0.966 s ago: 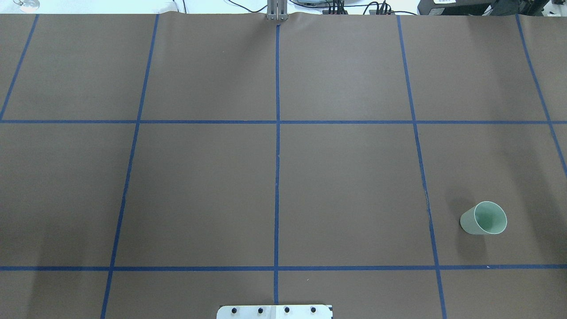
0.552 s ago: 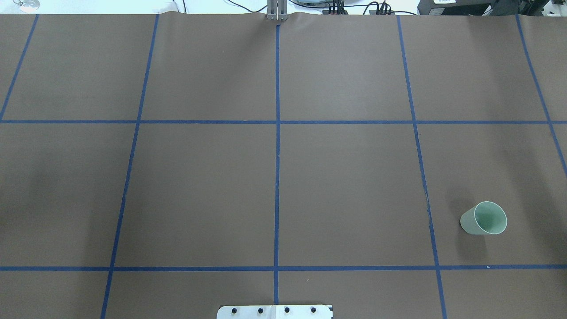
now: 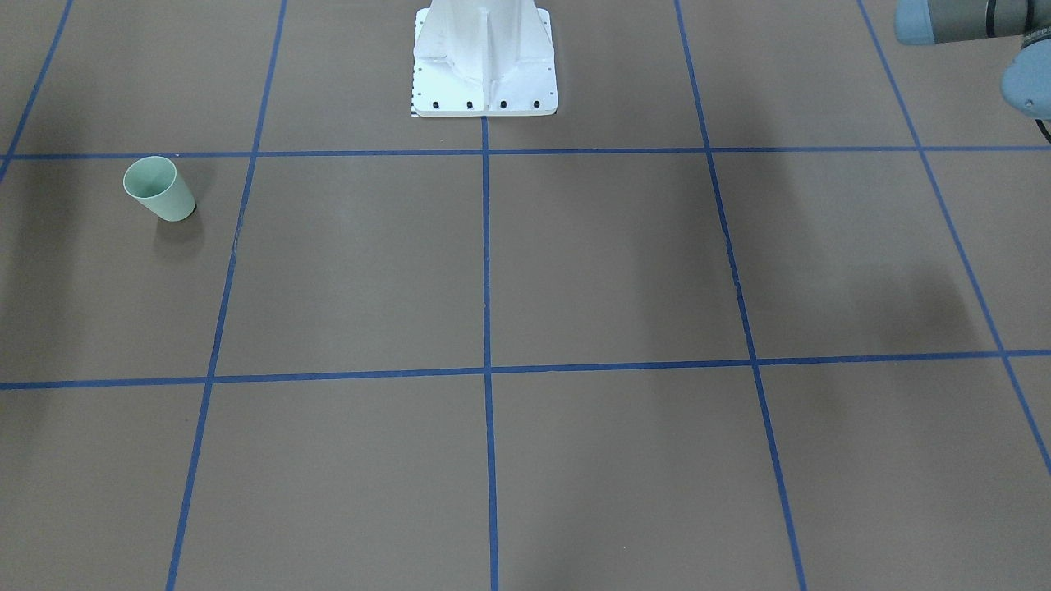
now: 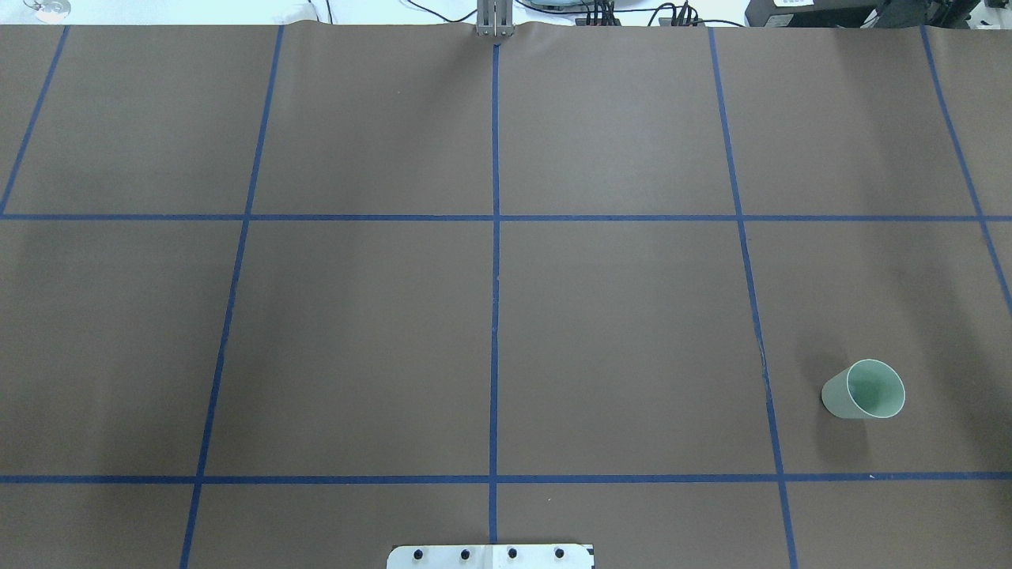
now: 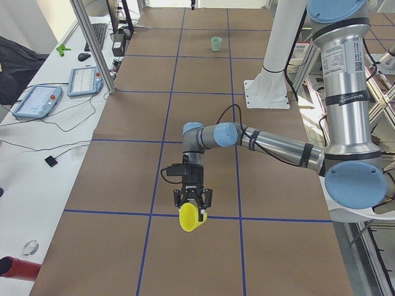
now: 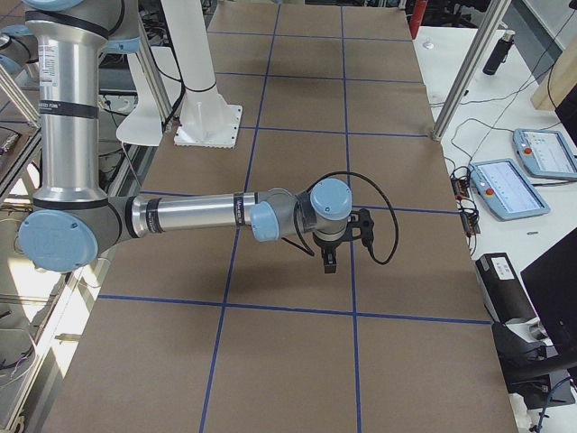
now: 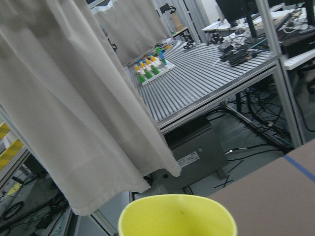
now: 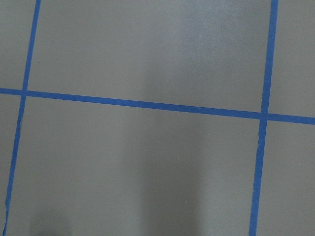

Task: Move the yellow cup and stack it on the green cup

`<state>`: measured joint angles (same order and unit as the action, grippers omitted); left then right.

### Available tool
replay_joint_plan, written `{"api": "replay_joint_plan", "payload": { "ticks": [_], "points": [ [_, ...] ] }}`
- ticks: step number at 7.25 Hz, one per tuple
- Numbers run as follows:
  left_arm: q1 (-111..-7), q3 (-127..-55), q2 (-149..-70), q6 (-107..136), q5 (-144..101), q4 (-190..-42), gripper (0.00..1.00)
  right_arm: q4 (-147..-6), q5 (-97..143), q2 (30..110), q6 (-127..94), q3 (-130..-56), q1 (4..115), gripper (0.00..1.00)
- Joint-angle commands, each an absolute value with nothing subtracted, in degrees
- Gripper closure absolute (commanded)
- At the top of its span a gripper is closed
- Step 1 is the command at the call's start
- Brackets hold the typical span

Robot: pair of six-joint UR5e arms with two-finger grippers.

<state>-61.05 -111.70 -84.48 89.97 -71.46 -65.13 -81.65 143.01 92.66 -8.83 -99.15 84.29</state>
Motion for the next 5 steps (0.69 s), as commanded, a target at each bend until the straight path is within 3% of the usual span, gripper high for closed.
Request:
{"api": "replay_joint_plan", "payload": {
  "ticks": [1, 3, 5],
  "points": [
    [-61.96, -109.26, -98.81, 86.40, -71.98, -65.56, 0.89, -81.65, 143.00, 91.76, -9.05, -99.05, 84.20, 0.00],
    [-61.27, -105.75, -104.66, 86.48, -73.21, -73.41, 0.90, -81.65, 143.00, 91.67, -9.23, -99.14, 84.20, 0.00],
    [-58.55, -103.29, -104.85, 76.47, -75.05, -94.37, 0.94, -81.74, 142.91, 90.62, -11.58, -99.14, 83.33, 0.00]
  ]
}}
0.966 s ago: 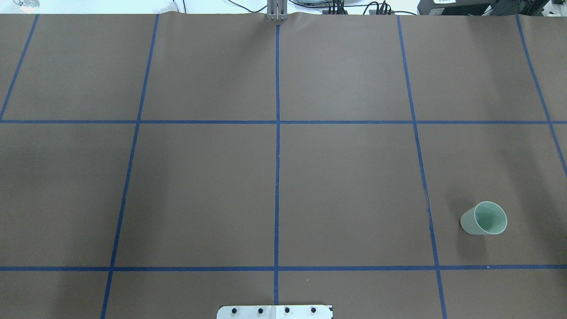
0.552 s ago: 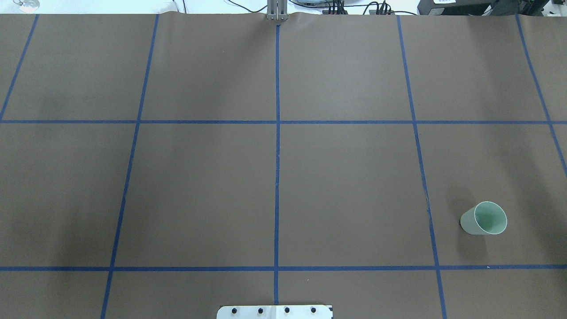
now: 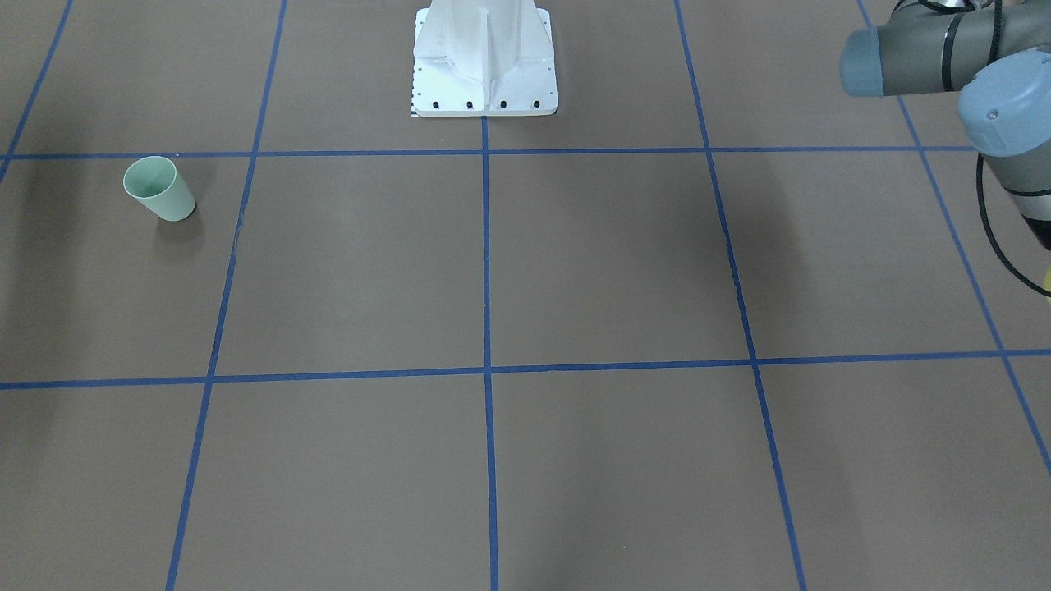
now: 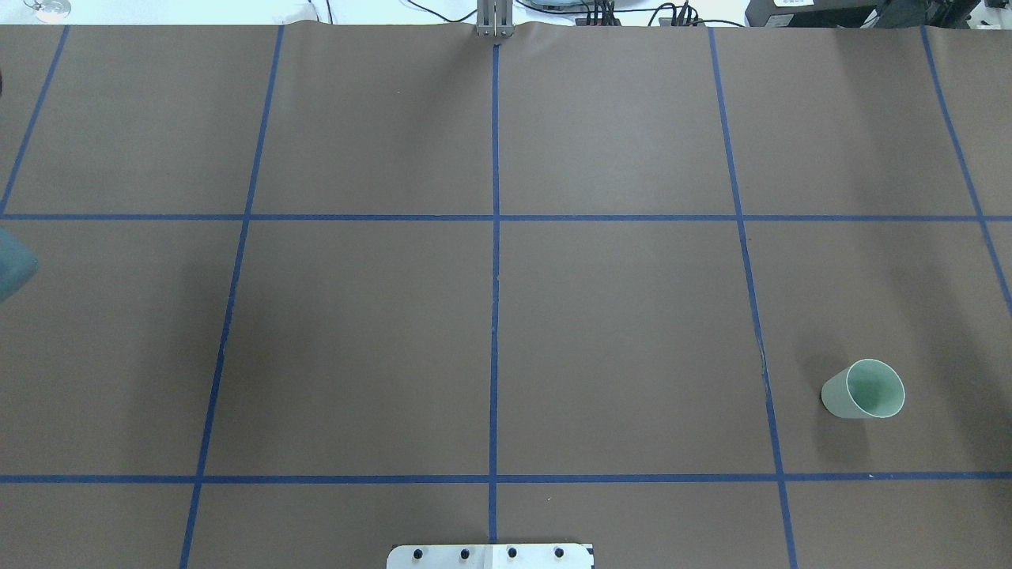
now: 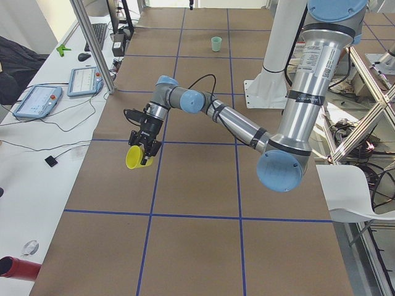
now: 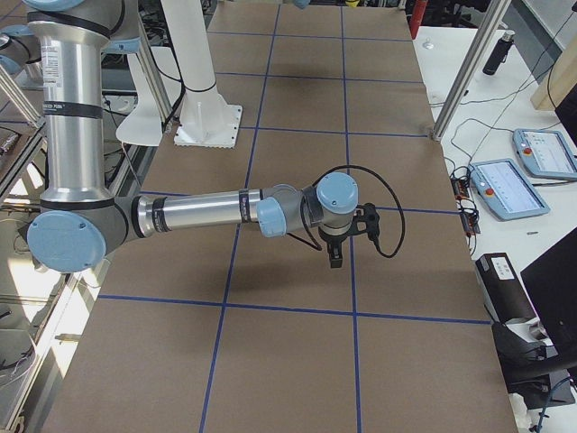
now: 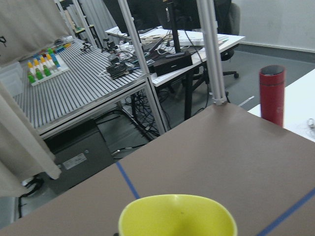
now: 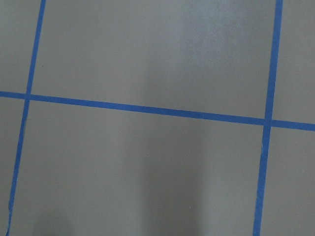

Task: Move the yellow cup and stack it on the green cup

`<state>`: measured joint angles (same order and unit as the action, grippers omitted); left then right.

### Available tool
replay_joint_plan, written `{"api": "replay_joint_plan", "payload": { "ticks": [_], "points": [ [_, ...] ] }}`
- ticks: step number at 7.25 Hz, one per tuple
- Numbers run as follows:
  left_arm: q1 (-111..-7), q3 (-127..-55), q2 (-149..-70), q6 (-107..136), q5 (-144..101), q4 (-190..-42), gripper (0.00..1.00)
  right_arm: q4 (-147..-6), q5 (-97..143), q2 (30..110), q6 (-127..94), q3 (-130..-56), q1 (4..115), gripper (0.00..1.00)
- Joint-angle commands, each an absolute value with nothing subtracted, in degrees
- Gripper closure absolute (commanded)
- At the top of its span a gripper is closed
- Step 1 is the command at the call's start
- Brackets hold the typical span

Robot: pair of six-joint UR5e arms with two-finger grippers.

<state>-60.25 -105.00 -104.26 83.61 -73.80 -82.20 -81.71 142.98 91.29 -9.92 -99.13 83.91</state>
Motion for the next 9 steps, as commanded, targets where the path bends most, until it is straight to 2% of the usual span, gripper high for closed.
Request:
{"api": "replay_joint_plan", "payload": {
  "ticks": [1, 2, 6, 9],
  "points": [
    [-57.40, -101.88, -104.85, 68.63, -77.06, -106.14, 0.94, -81.74, 142.82, 89.75, -12.47, -99.31, 83.23, 0.00],
    [-57.39, -101.26, -104.94, 61.77, -82.21, -117.48, 0.93, -81.74, 143.00, 89.65, -12.57, -99.75, 82.97, 0.00],
    [-56.78, -101.77, -105.12, 57.66, -105.00, -135.57, 0.93, -80.86, 142.91, 89.47, -14.31, -100.02, 82.35, 0.00],
    [-55.20, -98.18, -104.68, 51.68, -119.78, -154.02, 0.89, -80.86, 143.17, 88.60, -16.61, -102.03, 81.13, 0.00]
  ]
}}
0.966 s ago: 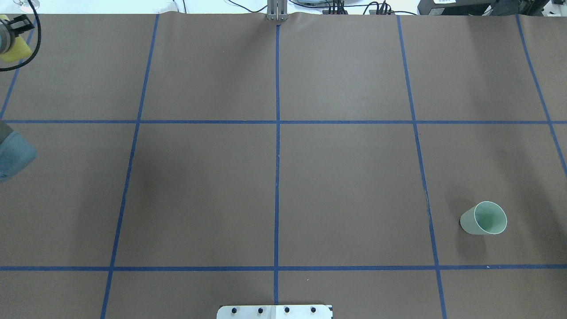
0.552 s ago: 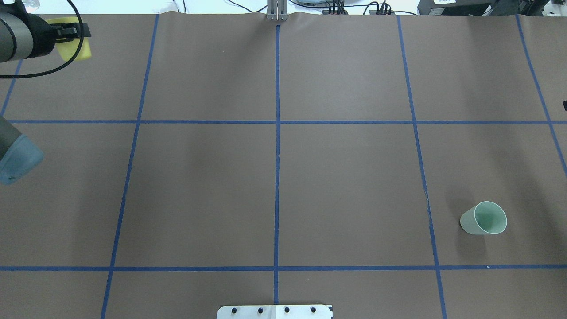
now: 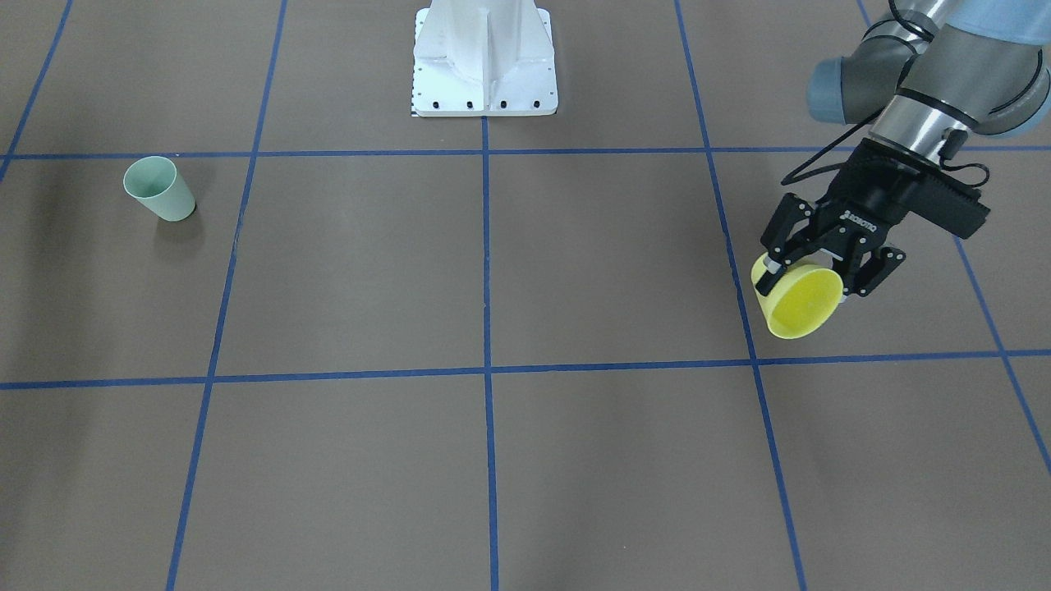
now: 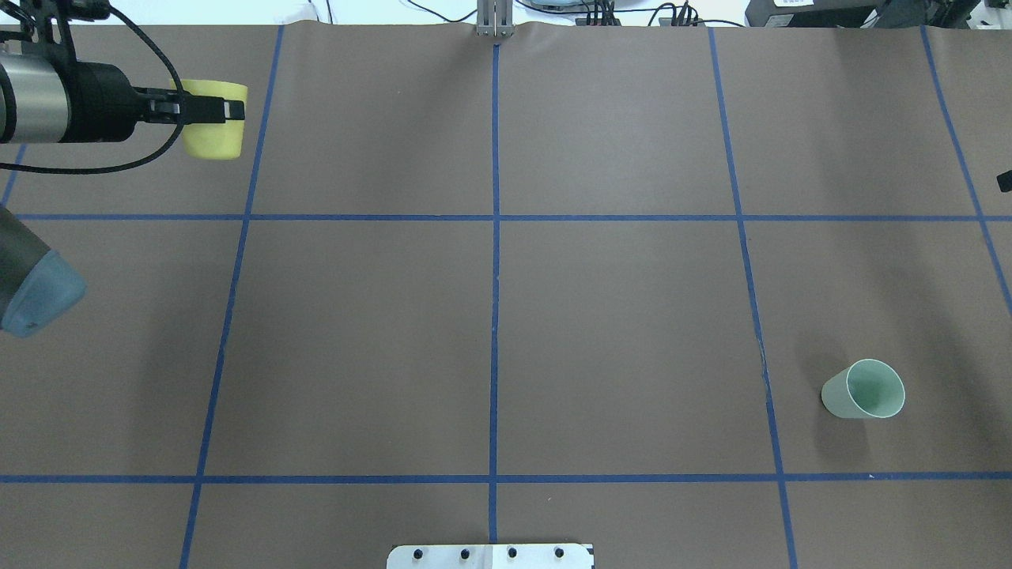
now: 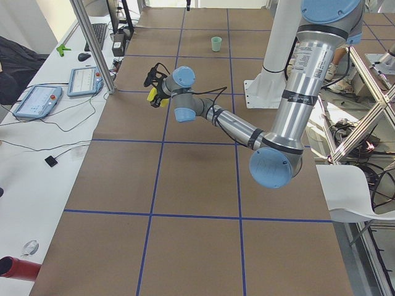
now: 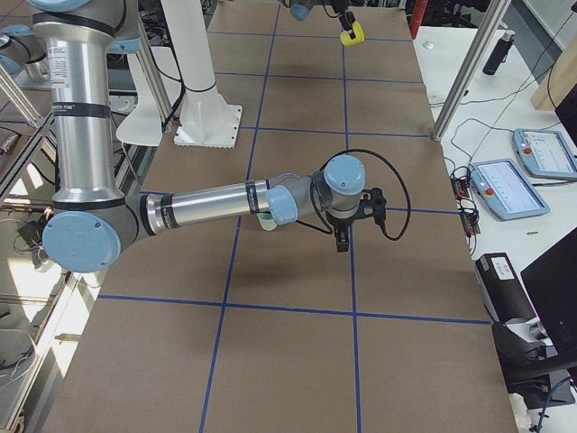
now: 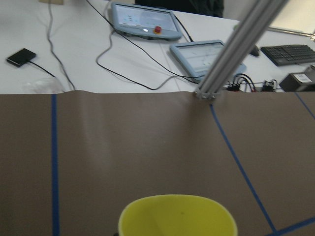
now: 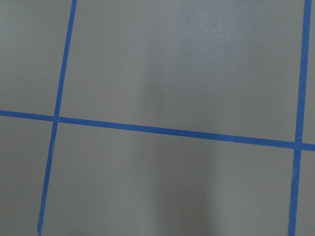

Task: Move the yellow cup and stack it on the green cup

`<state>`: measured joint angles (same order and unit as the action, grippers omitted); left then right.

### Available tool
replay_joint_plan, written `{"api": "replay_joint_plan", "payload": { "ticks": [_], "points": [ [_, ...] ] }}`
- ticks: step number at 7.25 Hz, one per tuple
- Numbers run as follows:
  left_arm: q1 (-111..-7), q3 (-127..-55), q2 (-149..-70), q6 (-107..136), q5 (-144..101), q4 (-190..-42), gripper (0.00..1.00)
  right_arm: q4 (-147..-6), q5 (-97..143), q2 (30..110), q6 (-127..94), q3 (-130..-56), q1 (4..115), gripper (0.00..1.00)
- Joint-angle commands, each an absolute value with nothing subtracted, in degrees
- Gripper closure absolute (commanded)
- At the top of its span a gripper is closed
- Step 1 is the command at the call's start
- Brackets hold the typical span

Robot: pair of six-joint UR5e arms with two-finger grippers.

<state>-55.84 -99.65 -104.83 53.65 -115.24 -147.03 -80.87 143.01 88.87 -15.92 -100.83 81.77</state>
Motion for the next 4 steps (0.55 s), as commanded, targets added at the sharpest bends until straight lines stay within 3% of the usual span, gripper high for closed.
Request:
{"api": "replay_joint_plan", "payload": {
  "ticks": [1, 4],
  "points": [
    [-51.54, -97.83, -105.11, 51.85, -119.53, -158.51, 0.89, -80.86, 143.00, 88.51, -20.53, -103.61, 79.03, 0.01],
    [-41.34, -93.63, -107.40, 51.24, -112.38, -168.27, 0.86, -80.86, 147.54, 82.98, -29.94, -104.24, 74.11, 0.00]
  ]
}}
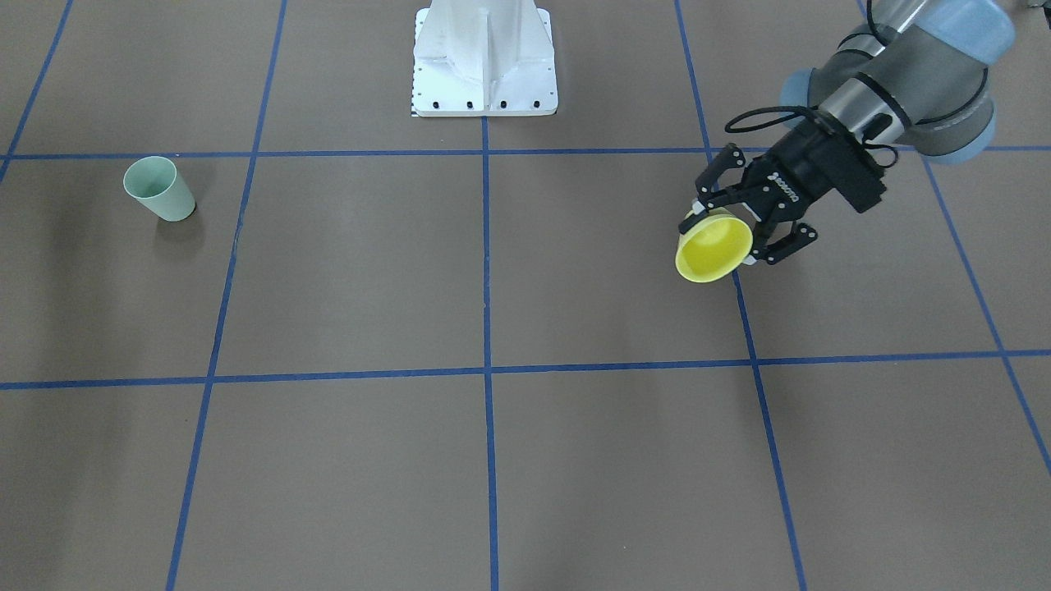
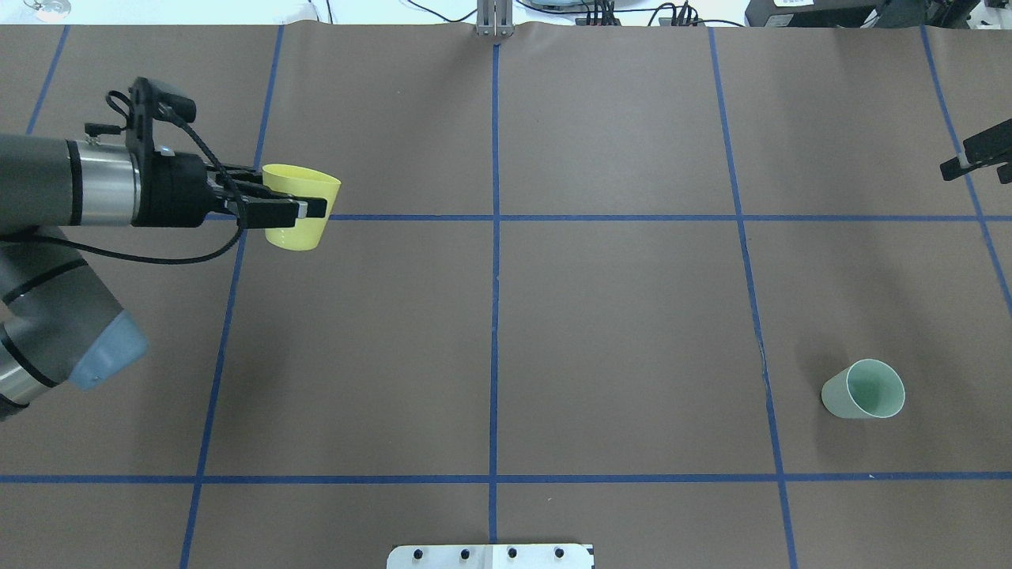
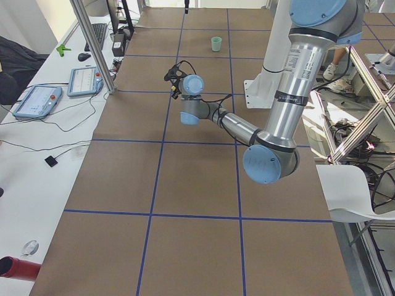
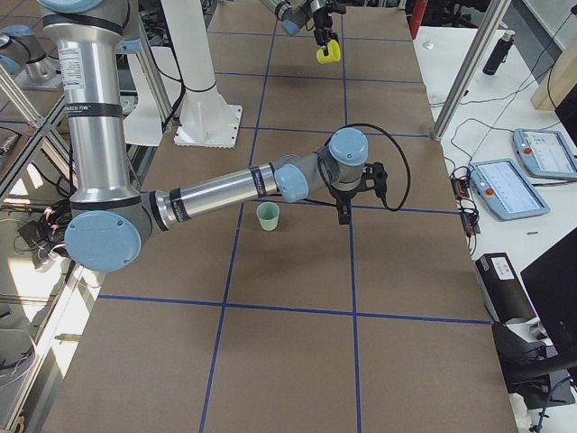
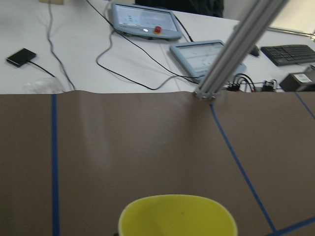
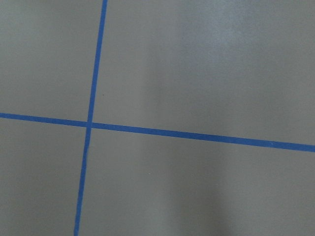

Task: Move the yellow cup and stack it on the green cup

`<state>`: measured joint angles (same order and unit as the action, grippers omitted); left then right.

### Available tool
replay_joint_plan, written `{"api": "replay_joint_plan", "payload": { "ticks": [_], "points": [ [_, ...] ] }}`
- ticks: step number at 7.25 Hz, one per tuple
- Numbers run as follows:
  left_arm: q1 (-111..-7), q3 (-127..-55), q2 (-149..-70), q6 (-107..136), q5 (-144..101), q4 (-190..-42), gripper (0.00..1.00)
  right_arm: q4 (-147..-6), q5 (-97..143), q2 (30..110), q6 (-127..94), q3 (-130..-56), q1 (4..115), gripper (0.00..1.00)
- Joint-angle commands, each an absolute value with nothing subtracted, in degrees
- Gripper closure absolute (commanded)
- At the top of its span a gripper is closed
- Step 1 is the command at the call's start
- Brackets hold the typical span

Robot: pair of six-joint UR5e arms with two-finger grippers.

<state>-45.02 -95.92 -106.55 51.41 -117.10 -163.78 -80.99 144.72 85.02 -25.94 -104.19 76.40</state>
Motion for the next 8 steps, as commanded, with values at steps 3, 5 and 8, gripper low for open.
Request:
{"api": "replay_joint_plan", "payload": {
  "ticks": [3, 5, 8],
  "points": [
    [-32.80, -92.02, -111.96, 51.33, -101.36, -170.86, 0.86, -80.77, 143.29, 73.33, -46.01, -103.62, 64.02, 0.01],
    [-29.81, -91.85, -114.51, 51.33, -97.23, -170.68, 0.85, -80.07, 140.89, 67.80, -50.15, -102.66, 58.82, 0.01],
    [-21.82, -91.76, -117.50, 51.24, -89.50, -170.68, 0.85, -80.07, 140.97, 59.61, -54.13, -101.16, 52.49, 0.01]
  ]
}}
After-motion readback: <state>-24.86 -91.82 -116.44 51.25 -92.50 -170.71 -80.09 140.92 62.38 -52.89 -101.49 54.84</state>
